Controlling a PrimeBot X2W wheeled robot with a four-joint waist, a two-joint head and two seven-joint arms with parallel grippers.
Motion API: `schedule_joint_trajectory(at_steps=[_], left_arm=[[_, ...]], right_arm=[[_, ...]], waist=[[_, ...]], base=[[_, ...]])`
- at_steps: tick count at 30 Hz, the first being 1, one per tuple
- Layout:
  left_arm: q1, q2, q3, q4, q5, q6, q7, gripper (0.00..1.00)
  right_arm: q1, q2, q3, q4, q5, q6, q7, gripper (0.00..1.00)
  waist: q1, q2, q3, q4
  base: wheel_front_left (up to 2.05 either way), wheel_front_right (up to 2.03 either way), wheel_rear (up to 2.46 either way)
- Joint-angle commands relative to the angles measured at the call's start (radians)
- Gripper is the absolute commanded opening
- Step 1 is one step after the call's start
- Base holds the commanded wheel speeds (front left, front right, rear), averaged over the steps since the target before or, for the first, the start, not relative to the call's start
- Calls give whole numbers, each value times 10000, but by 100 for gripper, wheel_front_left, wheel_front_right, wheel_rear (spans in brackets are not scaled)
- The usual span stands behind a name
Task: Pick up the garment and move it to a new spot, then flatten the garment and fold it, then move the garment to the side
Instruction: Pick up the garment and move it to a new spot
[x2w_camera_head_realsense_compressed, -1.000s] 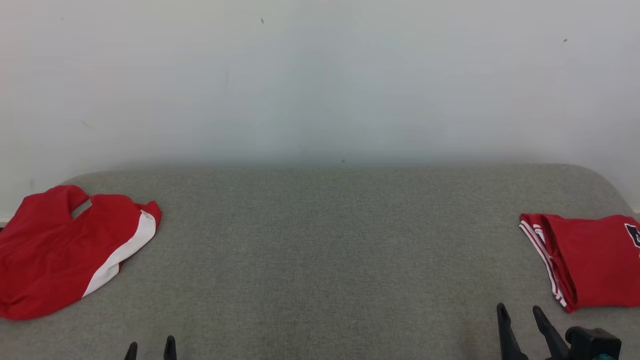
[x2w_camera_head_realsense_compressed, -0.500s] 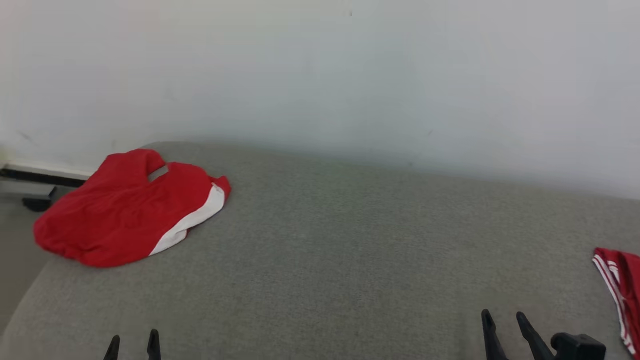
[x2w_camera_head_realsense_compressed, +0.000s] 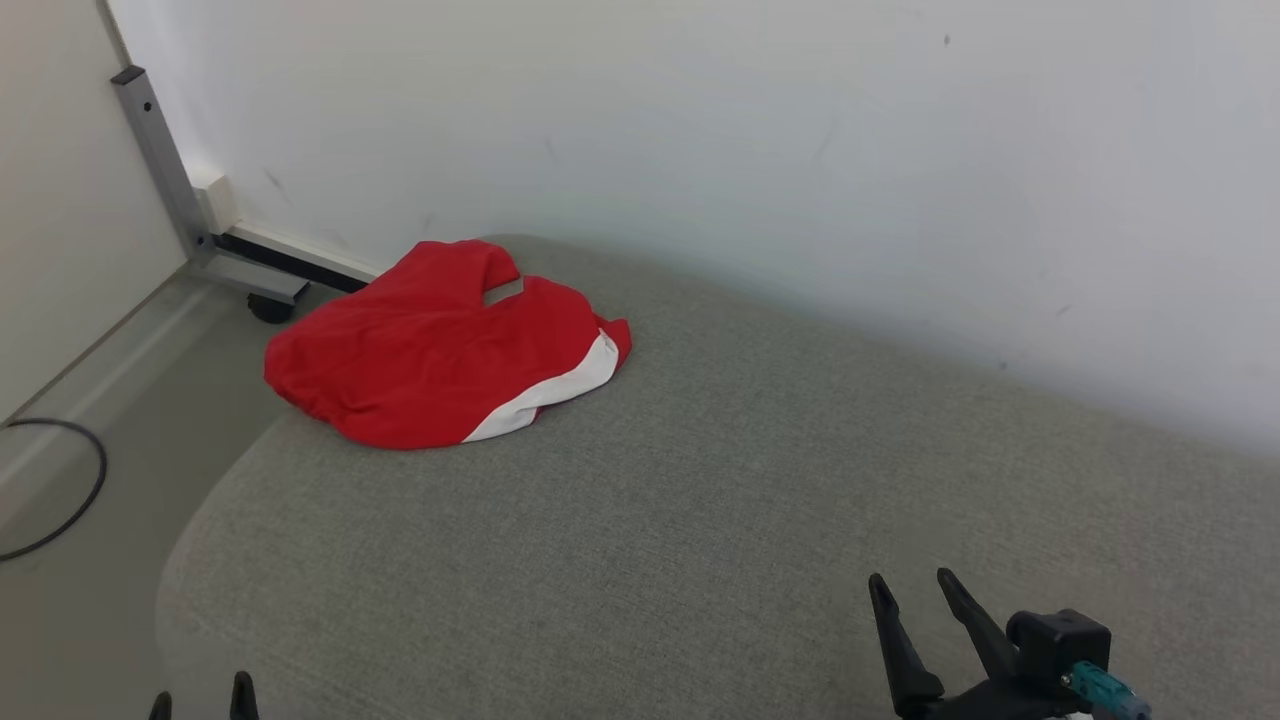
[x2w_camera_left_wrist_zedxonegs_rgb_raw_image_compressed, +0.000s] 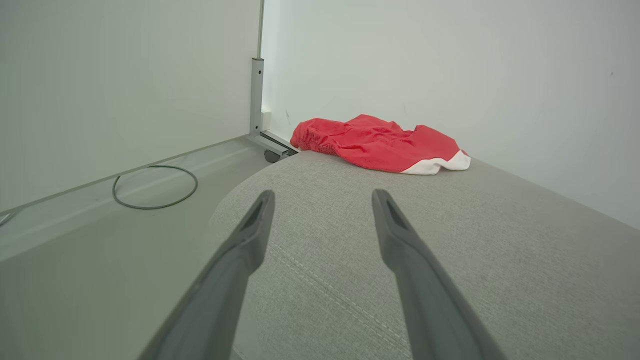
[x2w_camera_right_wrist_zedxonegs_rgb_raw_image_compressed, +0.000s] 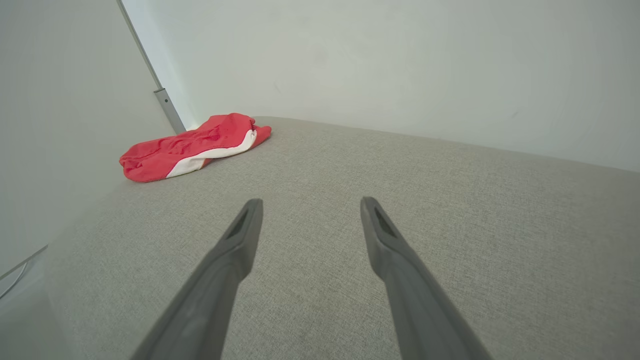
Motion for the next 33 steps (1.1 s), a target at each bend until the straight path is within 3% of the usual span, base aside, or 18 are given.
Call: schedule_joint_trajectory(at_steps=[1, 13, 20, 29, 33], left_arm=[[109, -99, 130, -127, 45, 2, -38, 100], [342, -474, 645, -347, 241, -51, -38, 100], [-238, -414, 196, 301, 109, -74, -34, 100], [-3728, -255, -1032, 2568, -619, -66, 2288, 100], [-5687, -37, -1012, 3689, -733, 53, 2721, 100]], right_arm=[[-207, -1, 79, 65, -76, -17, 5, 100], [-611, -3, 514, 485, -146, -17, -54, 100], [-340, -1, 440, 427, -180, -17, 24, 100], [312, -65, 163, -478, -651, -17, 532, 100], [132, -407, 596, -1436, -865, -17, 1201, 100]], waist=[[0, -2, 293, 353], [0, -2, 416, 439], [0, -2, 435, 435], [0, -2, 883, 423], [0, -2, 1859, -418]], base=[[0, 0, 0], [0, 0, 0], [0, 0, 0], [0, 0, 0], [0, 0, 0]])
